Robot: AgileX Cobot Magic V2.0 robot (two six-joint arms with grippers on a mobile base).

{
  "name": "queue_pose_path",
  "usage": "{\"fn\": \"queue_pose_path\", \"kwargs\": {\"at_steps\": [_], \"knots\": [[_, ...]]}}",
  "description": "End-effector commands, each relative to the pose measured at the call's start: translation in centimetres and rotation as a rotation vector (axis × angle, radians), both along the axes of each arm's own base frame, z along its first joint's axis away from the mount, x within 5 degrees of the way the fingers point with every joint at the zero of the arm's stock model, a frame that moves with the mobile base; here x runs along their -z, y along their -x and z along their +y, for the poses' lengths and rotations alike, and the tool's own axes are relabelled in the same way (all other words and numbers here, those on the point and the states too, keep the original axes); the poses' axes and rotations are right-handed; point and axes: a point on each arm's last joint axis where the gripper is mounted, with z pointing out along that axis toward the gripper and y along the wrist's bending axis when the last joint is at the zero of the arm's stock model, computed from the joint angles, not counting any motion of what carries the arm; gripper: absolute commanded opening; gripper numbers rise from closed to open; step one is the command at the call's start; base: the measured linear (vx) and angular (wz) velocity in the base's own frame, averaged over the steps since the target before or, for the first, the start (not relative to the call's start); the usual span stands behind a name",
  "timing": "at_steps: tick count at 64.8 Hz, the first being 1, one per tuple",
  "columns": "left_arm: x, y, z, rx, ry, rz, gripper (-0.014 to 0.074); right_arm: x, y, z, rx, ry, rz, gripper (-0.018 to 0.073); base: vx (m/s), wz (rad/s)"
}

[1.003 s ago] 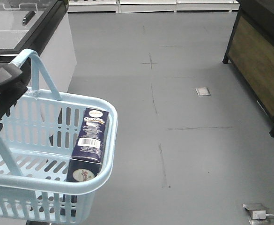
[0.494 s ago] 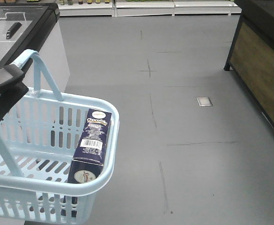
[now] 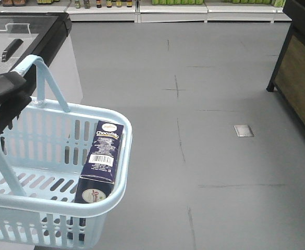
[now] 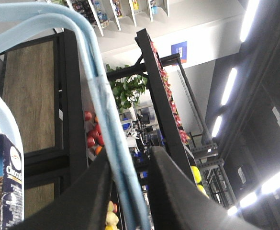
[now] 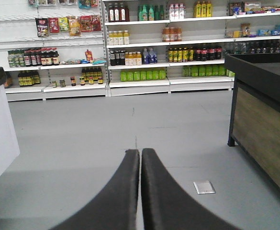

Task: Left arm holds basket, right arm returns cookies
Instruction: 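Hold the basket in the left gripper while driving toward the shelves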

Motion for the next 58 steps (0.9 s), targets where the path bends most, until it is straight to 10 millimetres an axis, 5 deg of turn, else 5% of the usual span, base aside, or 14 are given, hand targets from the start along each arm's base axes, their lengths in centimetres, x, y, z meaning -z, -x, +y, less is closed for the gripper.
{"fn": "queue_pose_path", "kwargs": {"at_steps": [1,58], "knots": [[-1.45,0.48,-0.07,0.024,0.070,-0.026,-0.0008,-0.74,0.12,-0.03,0.006,0.012,-0.086,-0.0008,0.41,0.06],[-1.45,0.48,-0.07,0.024,0.070,-0.026,-0.0008,-0.74,0.12,-0.03,0.006,0.012,-0.086,-0.0008,0.45,-0.01]]}}
